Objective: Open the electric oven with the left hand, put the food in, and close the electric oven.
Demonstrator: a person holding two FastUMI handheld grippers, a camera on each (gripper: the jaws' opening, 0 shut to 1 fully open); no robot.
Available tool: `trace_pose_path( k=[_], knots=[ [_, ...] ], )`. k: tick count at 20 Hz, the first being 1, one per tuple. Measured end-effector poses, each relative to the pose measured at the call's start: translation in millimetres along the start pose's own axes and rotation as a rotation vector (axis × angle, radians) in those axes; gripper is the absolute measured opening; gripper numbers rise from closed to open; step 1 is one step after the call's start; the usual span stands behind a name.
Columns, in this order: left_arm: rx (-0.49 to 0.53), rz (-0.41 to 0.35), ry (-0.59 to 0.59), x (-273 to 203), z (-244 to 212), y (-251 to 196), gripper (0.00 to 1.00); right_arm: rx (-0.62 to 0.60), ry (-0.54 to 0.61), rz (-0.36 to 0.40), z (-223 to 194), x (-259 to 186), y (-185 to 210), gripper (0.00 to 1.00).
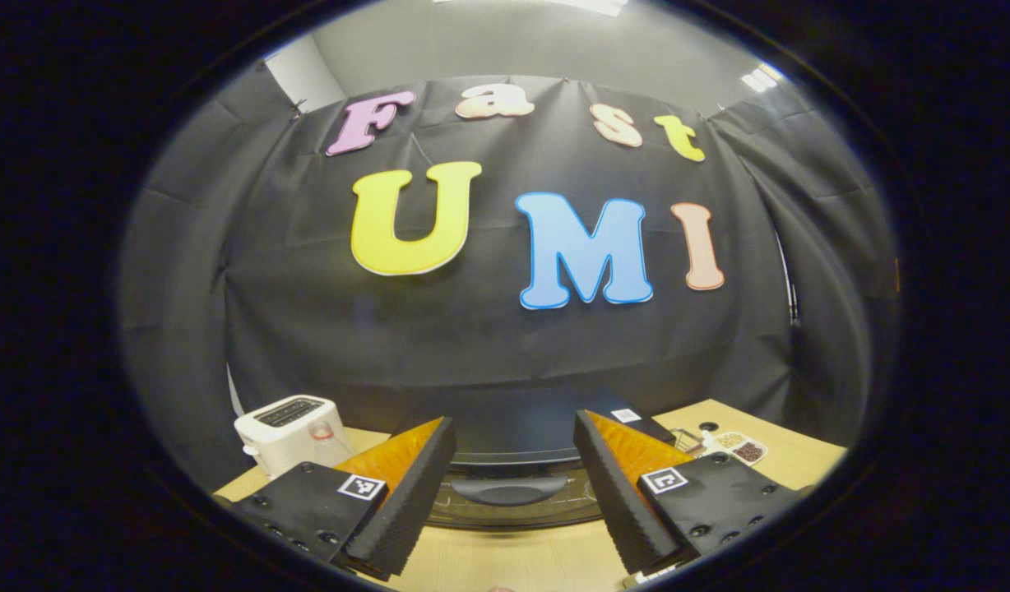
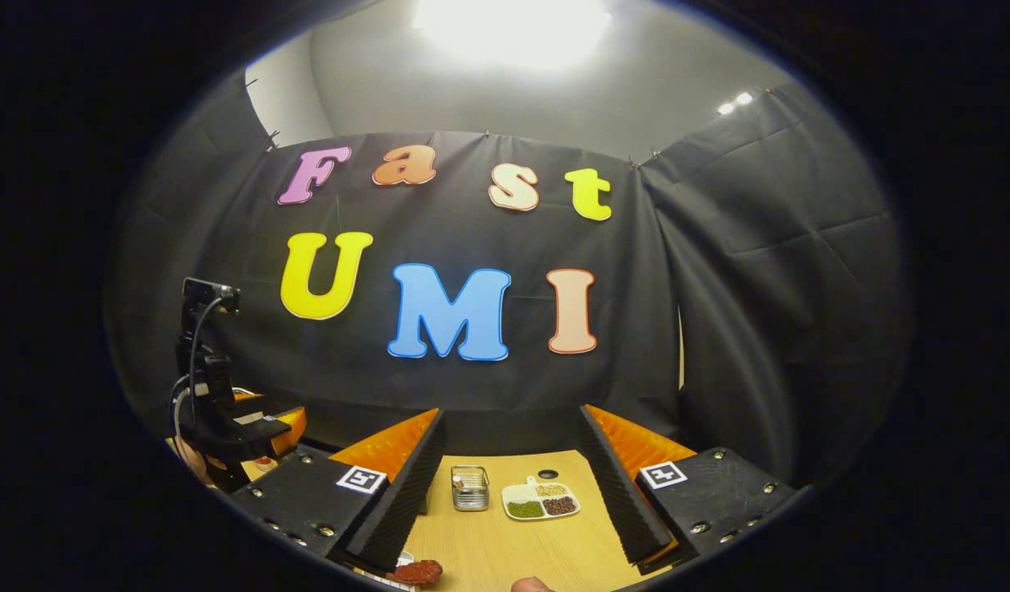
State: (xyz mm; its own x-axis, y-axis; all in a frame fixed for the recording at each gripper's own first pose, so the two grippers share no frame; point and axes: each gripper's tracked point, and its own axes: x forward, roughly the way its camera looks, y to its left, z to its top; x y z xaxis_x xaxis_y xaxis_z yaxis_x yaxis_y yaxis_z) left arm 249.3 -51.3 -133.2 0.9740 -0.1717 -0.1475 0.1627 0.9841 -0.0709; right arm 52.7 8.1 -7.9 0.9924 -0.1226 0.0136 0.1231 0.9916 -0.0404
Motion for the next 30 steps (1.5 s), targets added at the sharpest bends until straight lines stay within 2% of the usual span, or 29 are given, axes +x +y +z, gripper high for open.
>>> trace_pose_path(
  k=[4, 7, 8, 10, 11, 13, 16, 19, 20, 24, 25, 26, 27, 30],
  knots=[
    [0.001, -0.013, 0.059, 26, -29, 1, 1.00, -0.020, 0.025, -0.050, -5, -1, -6, 0.96],
    [0.014, -0.009, 0.098, 42, -50, 4, 0.97, -0.031, 0.043, -0.081, -9, -5, -12, 0.96],
    [0.014, -0.010, 0.113, 47, -58, 4, 1.00, -0.035, 0.046, -0.091, -8, -6, -13, 0.97],
    [0.008, -0.011, 0.136, 53, -70, 6, 0.97, -0.043, 0.052, -0.104, -9, -9, -16, 0.96],
    [0.006, -0.012, 0.145, 56, -75, 6, 1.00, -0.049, 0.056, -0.109, -11, -10, -17, 0.96],
    [0.006, -0.016, 0.158, 60, -80, 5, 0.97, -0.058, 0.062, -0.117, -12, -12, -18, 0.96],
    [0.006, -0.010, 0.168, 63, -87, 6, 1.00, -0.070, 0.069, -0.122, -12, -16, -20, 0.96],
    [0.009, -0.002, 0.168, 67, -89, 6, 1.00, -0.084, 0.074, -0.120, -13, -18, -21, 0.96],
    [0.010, 0.000, 0.169, 65, -90, 7, 0.97, -0.086, 0.075, -0.119, -13, -19, -21, 0.96],
    [0.004, 0.008, 0.173, 62, -91, 7, 1.00, -0.079, 0.072, -0.105, -11, -18, -19, 0.96],
    [0.003, 0.009, 0.173, 61, -91, 7, 0.91, -0.078, 0.069, -0.100, -10, -19, -19, 0.96],
    [0.003, 0.010, 0.175, 57, -93, 6, 1.00, -0.076, 0.065, -0.096, -9, -19, -19, 0.96],
    [0.005, 0.011, 0.174, 52, -93, 6, 0.92, -0.074, 0.063, -0.092, -9, -19, -19, 0.96],
    [0.009, 0.015, 0.181, 37, -99, 4, 0.91, -0.063, 0.062, -0.078, -9, -19, -19, 0.96]
  ],
)
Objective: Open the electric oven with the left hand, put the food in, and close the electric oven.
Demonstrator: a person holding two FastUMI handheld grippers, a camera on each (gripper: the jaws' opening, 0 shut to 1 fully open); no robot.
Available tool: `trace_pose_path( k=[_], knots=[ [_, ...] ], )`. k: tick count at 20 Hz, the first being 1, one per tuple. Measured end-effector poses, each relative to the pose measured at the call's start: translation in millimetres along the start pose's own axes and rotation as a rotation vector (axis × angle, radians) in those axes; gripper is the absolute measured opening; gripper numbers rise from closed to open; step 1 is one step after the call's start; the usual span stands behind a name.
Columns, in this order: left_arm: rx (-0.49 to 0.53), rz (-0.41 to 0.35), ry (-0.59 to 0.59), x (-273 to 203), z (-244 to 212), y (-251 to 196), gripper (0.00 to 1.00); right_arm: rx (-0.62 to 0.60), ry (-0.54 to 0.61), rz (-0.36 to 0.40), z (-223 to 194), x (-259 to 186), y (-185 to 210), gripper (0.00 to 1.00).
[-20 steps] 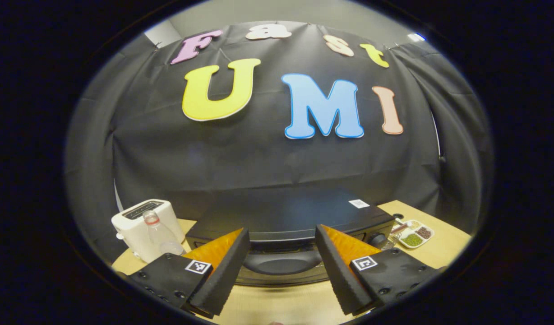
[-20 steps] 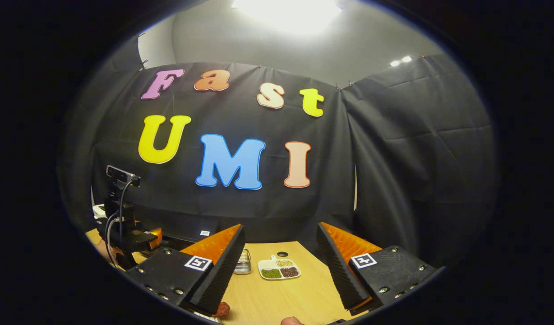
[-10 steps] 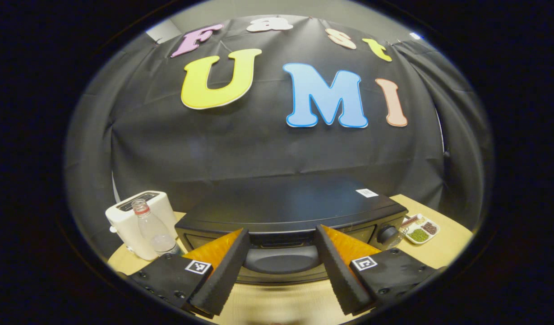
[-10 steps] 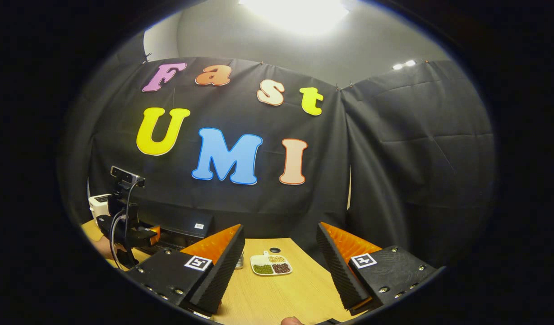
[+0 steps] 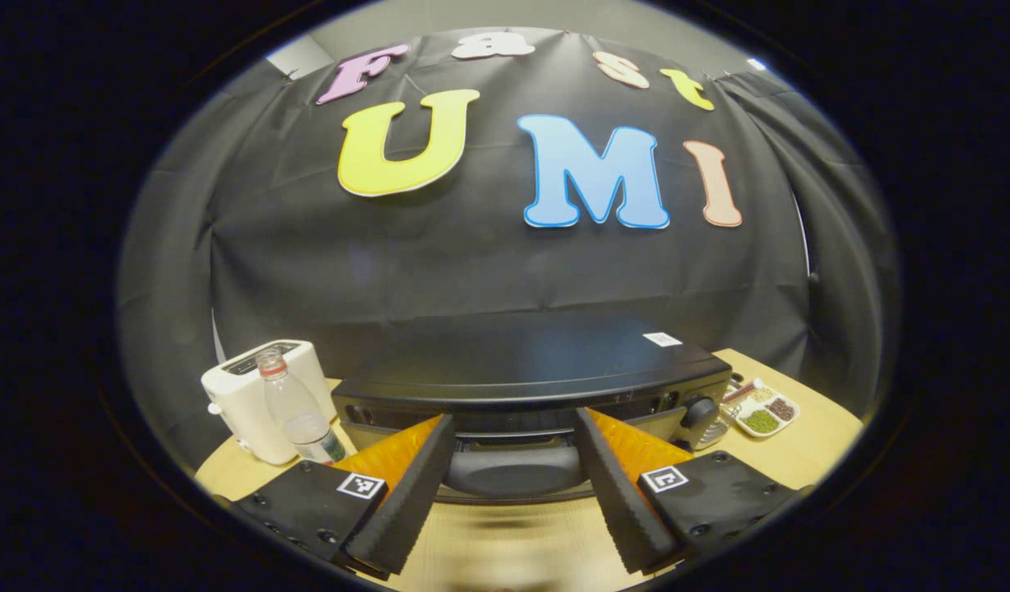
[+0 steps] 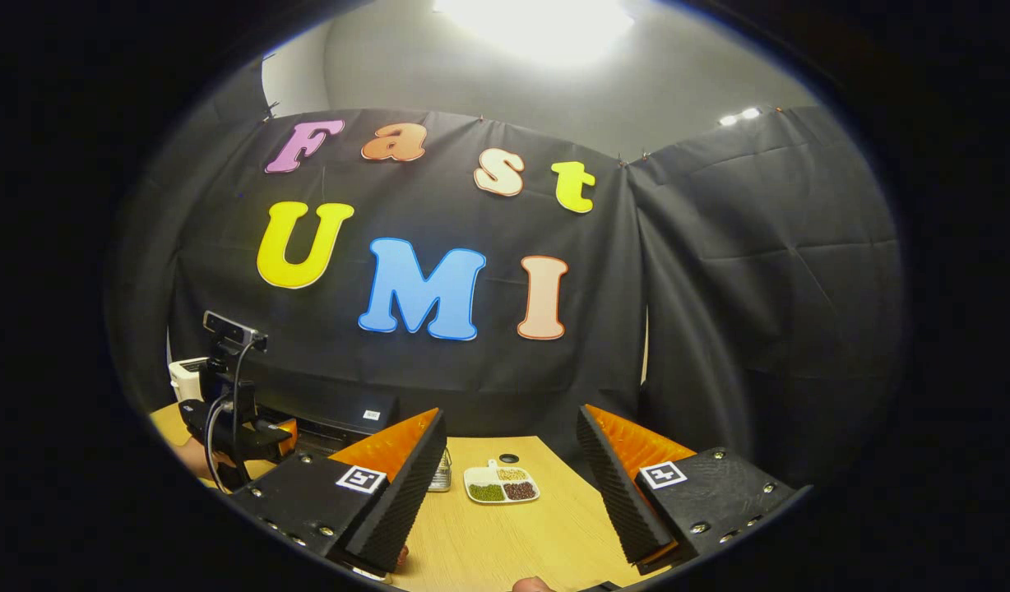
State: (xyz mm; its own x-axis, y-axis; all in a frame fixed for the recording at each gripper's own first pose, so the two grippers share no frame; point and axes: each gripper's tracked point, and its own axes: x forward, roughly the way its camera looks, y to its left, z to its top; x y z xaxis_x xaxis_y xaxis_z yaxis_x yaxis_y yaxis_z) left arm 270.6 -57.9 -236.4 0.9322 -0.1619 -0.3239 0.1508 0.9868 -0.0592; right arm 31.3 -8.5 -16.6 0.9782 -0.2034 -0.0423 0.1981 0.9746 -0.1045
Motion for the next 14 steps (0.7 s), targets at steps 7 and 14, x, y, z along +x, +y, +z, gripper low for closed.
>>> trace_pose_path(
  k=[7, 14],
  knots=[
    [0.004, 0.010, 0.039, -29, -22, -1, 0.95, 0.020, -0.012, 0.037, 0, -5, -1, 0.96],
    [-0.001, 0.028, 0.082, -51, -47, -4, 1.00, 0.033, -0.008, 0.067, -1, -11, -5, 0.96]
  ],
)
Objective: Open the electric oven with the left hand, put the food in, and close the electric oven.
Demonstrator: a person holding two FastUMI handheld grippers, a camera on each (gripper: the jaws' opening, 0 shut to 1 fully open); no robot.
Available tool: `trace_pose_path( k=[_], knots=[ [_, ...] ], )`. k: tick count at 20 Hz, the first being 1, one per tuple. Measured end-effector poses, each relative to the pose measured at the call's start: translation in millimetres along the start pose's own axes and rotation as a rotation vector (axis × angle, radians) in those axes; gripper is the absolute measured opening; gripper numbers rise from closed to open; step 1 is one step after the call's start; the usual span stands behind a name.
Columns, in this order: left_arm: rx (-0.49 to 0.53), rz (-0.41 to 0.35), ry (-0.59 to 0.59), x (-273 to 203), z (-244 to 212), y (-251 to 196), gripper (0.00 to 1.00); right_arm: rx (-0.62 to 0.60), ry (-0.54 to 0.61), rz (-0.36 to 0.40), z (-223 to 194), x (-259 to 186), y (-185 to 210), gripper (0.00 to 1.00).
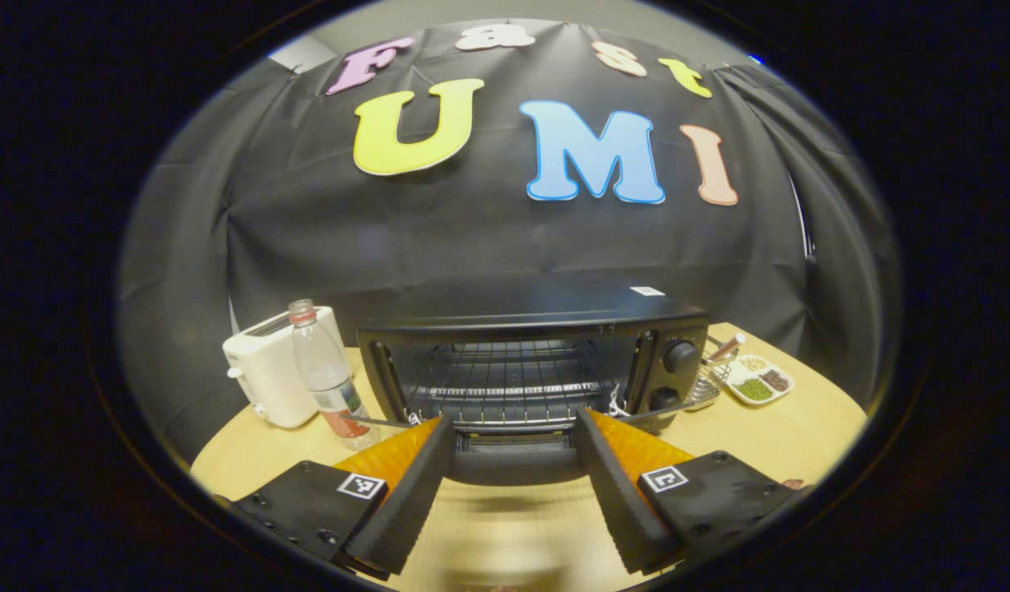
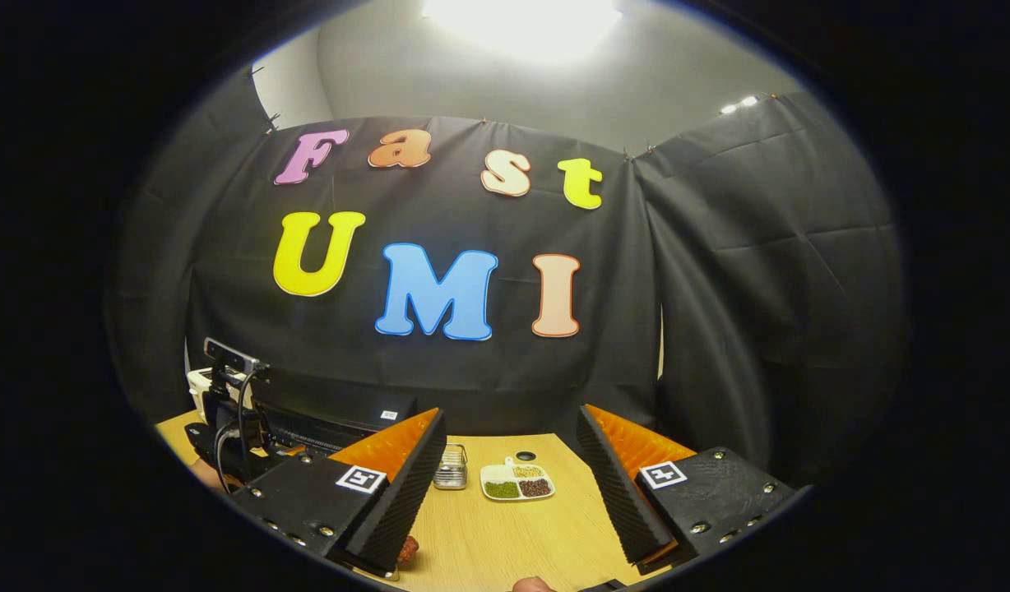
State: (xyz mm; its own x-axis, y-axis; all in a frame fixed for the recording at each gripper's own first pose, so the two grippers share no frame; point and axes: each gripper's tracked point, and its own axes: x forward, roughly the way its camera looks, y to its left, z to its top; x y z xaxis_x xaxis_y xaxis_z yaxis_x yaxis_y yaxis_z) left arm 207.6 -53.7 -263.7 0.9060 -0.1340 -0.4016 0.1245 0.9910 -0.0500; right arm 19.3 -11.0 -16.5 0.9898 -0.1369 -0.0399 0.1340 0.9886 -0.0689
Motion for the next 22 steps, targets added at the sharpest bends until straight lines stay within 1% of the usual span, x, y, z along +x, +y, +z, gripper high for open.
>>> trace_pose_path(
  k=[1, 2, 3, 4, 6, 7, 8, 9, 10, 11, 12, 13, 14, 15, 20, 21, 22],
  knots=[
    [0.000, 0.001, 0.005, -2, -3, 0, 1.00, -0.004, 0.000, 0.001, -1, 0, -1, 0.96],
    [0.004, 0.003, 0.011, -4, -6, -1, 0.97, -0.004, 0.004, 0.005, -2, -1, -2, 0.96],
    [0.008, 0.005, 0.016, -6, -10, -1, 0.97, 0.000, 0.008, 0.009, -4, -3, -1, 0.96],
    [0.011, 0.008, 0.022, -9, -14, -1, 1.00, 0.004, 0.013, 0.013, -5, -3, -2, 0.96],
    [0.012, 0.011, 0.035, -11, -22, -3, 1.00, 0.004, 0.018, 0.018, -7, -6, -3, 0.96],
    [0.013, 0.012, 0.042, -13, -25, -3, 0.97, 0.003, 0.018, 0.020, -7, -8, -5, 0.96],
    [0.014, 0.013, 0.056, -15, -32, -4, 1.00, 0.001, 0.019, 0.021, -8, -9, -6, 0.96],
    [0.017, 0.014, 0.061, -16, -35, -5, 1.00, 0.000, 0.022, 0.022, -9, -9, -7, 0.96],
    [0.021, 0.014, 0.068, -16, -40, -6, 0.98, 0.002, 0.024, 0.023, -10, -9, -9, 0.96],
    [0.023, 0.015, 0.074, -18, -43, -6, 1.00, 0.006, 0.026, 0.024, -10, -9, -9, 0.96],
    [0.022, 0.015, 0.081, -19, -46, -6, 0.98, 0.010, 0.025, 0.024, -9, -10, -10, 0.96],
    [0.016, 0.015, 0.090, -20, -50, -6, 1.00, 0.011, 0.026, 0.025, -10, -10, -12, 0.96],
    [0.009, 0.016, 0.099, -21, -55, -6, 1.00, 0.008, 0.028, 0.026, -10, -10, -12, 0.96],
    [0.002, 0.016, 0.108, -21, -59, -6, 0.98, 0.005, 0.028, 0.026, -11, -11, -13, 0.96],
    [0.008, 0.024, 0.167, -26, -84, -8, 0.97, 0.006, 0.039, 0.039, -14, -11, -13, 0.96],
    [0.007, 0.025, 0.177, -25, -88, -9, 0.96, 0.005, 0.040, 0.041, -15, -11, -14, 0.96],
    [0.004, 0.025, 0.183, -26, -91, -10, 1.00, 0.003, 0.042, 0.044, -16, -11, -14, 0.96]
  ],
)
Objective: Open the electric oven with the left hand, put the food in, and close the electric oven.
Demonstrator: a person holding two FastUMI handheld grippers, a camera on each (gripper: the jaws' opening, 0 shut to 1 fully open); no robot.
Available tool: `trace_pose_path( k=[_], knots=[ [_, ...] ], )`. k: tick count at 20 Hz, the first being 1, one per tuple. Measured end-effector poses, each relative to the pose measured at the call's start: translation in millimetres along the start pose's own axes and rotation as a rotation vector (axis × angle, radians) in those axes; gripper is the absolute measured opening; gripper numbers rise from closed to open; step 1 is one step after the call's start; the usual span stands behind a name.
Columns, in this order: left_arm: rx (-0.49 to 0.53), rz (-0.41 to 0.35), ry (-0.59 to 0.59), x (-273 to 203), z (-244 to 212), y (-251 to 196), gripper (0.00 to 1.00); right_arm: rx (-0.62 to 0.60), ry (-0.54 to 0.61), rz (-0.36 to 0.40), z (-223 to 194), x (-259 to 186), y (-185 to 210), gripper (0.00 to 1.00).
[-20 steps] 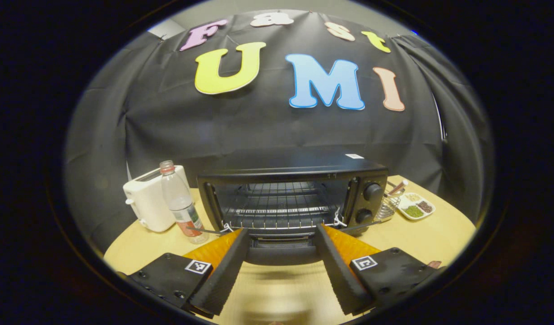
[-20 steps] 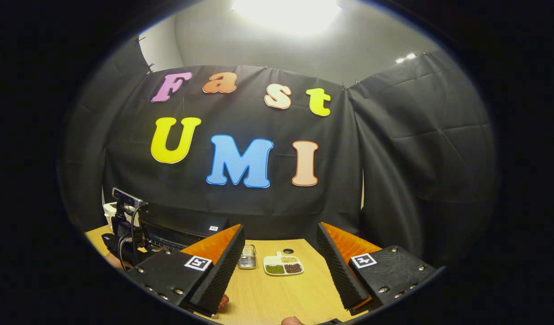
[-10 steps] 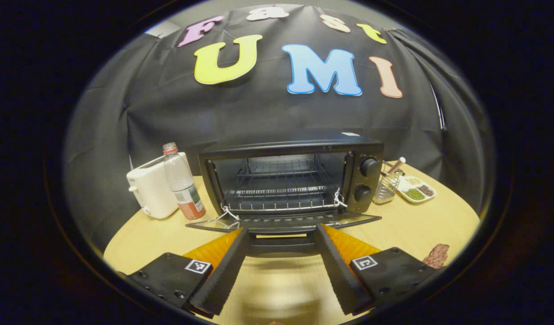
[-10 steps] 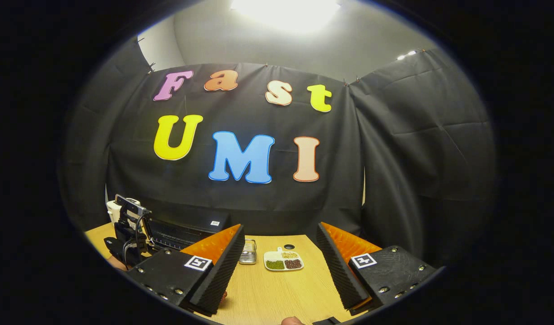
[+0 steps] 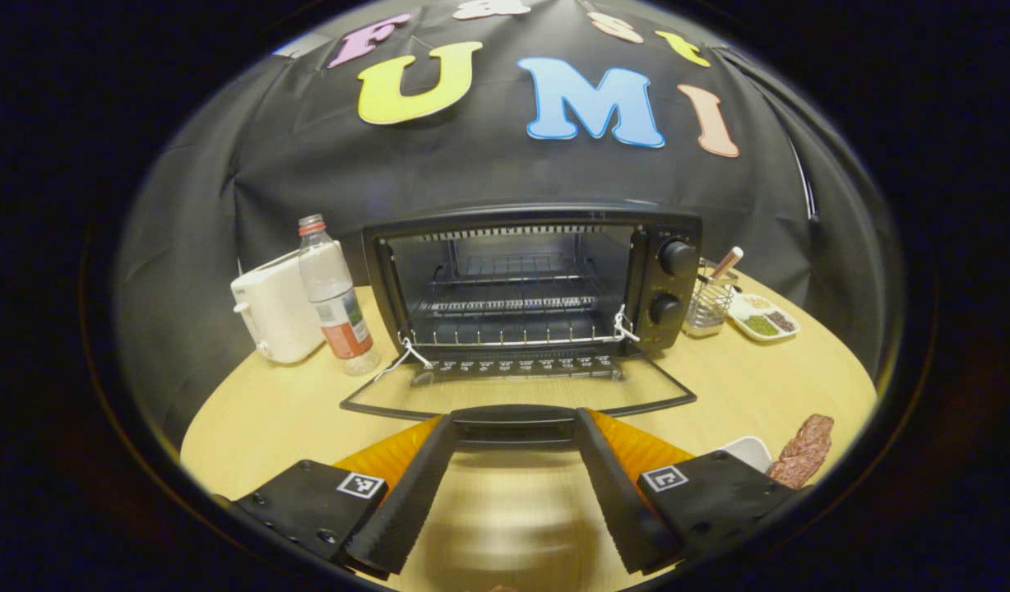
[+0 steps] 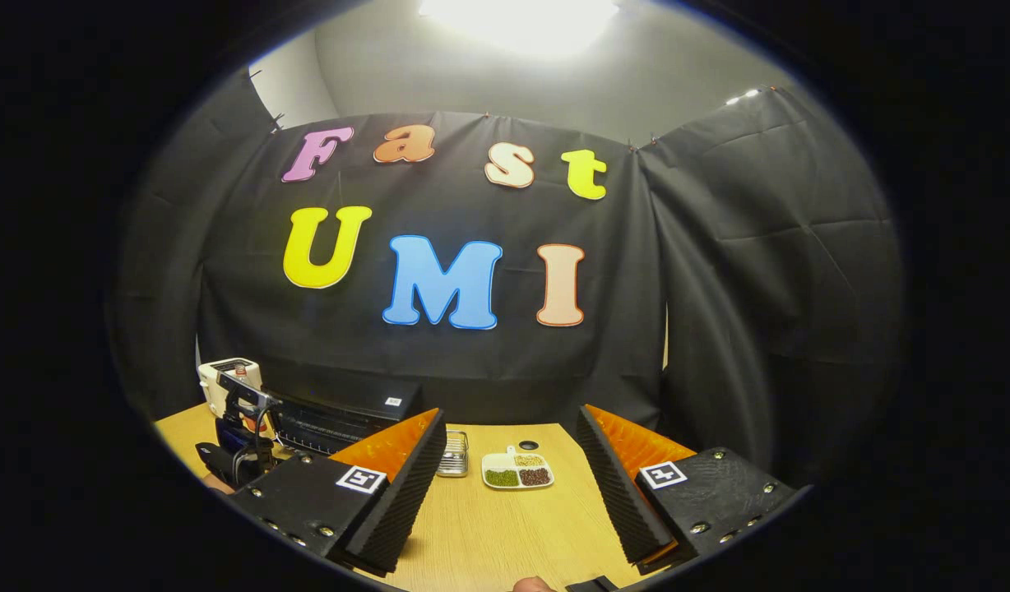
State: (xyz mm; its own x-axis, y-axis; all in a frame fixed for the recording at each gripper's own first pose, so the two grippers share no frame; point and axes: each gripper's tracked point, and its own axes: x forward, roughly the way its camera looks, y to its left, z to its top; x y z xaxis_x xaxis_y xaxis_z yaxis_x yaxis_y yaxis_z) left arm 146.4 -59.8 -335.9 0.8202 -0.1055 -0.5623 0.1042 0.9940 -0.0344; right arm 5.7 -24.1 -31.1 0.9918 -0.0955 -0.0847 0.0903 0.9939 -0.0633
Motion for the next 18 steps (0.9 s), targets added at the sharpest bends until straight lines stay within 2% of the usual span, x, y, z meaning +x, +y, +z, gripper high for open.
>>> trace_pose_path(
  k=[5, 6, 7, 8, 11, 17, 18],
  knots=[
    [-0.005, 0.000, 0.030, -4, -13, -4, 0.95, 0.016, 0.023, 0.024, -8, 4, 4, 0.96],
    [-0.005, 0.000, 0.028, -7, -12, -3, 0.98, 0.022, 0.027, 0.030, -10, 5, 5, 0.96],
    [-0.005, 0.001, 0.017, -12, -8, -2, 0.96, 0.028, 0.030, 0.036, -12, 7, 6, 0.96],
    [-0.001, 0.002, 0.002, -18, -2, -1, 1.00, 0.033, 0.034, 0.044, -13, 9, 9, 0.96],
    [0.004, 0.005, -0.059, -40, 25, 4, 0.97, 0.065, 0.051, 0.086, -22, 17, 21, 0.96],
    [-0.033, 0.017, -0.219, -106, 92, 20, 1.00, 0.102, 0.126, 0.166, -55, 38, 46, 0.96],
    [-0.037, 0.023, -0.243, -116, 101, 25, 0.97, 0.106, 0.141, 0.179, -61, 41, 50, 0.96]
  ],
)
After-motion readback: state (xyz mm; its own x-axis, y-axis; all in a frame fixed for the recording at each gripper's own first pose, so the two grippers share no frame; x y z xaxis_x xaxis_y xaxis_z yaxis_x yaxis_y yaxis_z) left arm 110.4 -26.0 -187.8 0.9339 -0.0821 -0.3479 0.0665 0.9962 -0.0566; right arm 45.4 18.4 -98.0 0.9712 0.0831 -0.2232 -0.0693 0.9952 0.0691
